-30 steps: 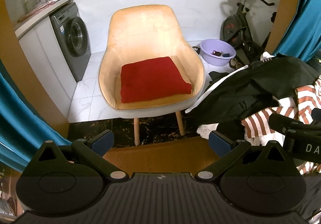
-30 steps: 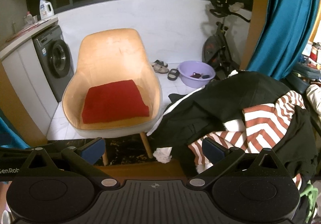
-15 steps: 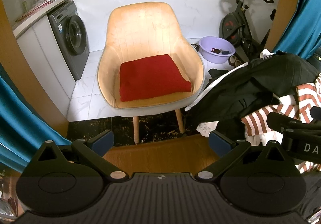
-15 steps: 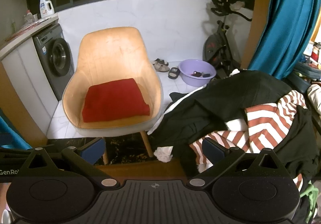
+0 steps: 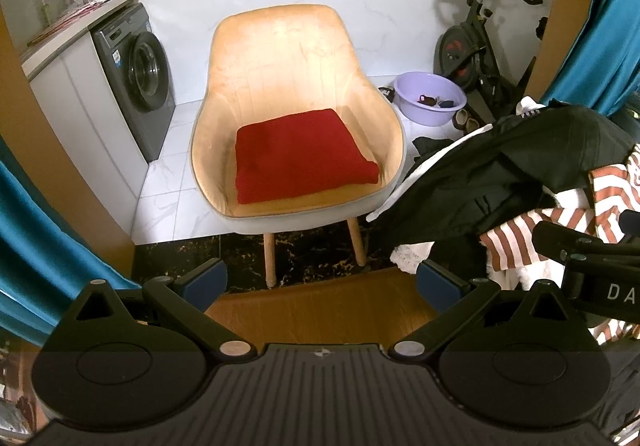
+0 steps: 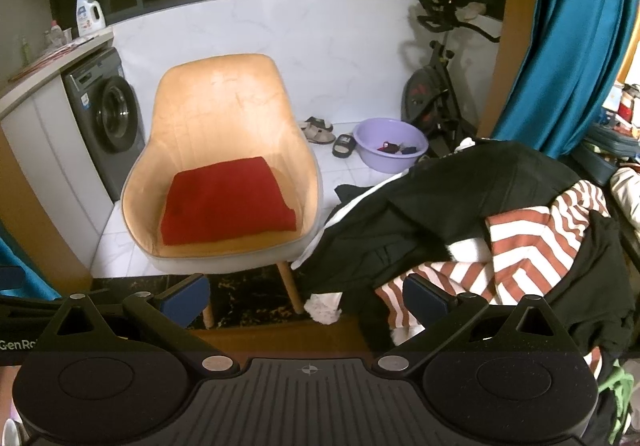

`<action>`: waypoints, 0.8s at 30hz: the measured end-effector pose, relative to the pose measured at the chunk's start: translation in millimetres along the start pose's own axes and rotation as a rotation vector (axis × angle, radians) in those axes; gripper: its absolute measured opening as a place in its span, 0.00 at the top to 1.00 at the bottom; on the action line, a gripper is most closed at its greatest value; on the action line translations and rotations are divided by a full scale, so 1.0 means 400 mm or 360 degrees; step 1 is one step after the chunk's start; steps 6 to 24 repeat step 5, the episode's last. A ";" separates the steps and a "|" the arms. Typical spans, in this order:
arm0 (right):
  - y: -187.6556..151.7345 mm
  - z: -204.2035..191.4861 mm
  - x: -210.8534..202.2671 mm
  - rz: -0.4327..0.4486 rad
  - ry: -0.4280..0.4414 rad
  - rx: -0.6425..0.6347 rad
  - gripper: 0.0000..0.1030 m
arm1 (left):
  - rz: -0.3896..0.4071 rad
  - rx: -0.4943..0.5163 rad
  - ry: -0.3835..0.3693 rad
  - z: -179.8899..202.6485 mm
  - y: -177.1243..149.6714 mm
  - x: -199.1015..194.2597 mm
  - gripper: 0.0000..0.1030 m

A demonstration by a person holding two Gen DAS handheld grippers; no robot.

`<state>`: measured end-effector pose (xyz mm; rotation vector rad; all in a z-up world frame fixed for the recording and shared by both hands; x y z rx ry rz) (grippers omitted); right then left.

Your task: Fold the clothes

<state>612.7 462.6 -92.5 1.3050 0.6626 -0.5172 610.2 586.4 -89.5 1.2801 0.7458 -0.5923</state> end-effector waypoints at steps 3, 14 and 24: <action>0.001 -0.001 -0.001 0.0001 -0.0002 -0.0001 0.01 | 0.0013 -0.0003 -0.0015 -0.003 -0.001 -0.005 0.00; 0.002 -0.002 -0.002 0.0002 -0.0002 -0.0003 0.01 | 0.0014 -0.0007 -0.0017 -0.005 -0.004 -0.006 0.00; 0.002 -0.002 -0.002 0.0002 -0.0002 -0.0003 0.01 | 0.0014 -0.0007 -0.0017 -0.005 -0.004 -0.006 0.00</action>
Point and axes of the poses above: each gripper's, at about its wrist camera, not at the fingertips, and x roughly the way its jaws point, z to its right, y to its top, the point moved 3 cm from there along x, roughly the way its jaws point, and after that the axes turned 13 degrees about -x, right-handed, at the moved point
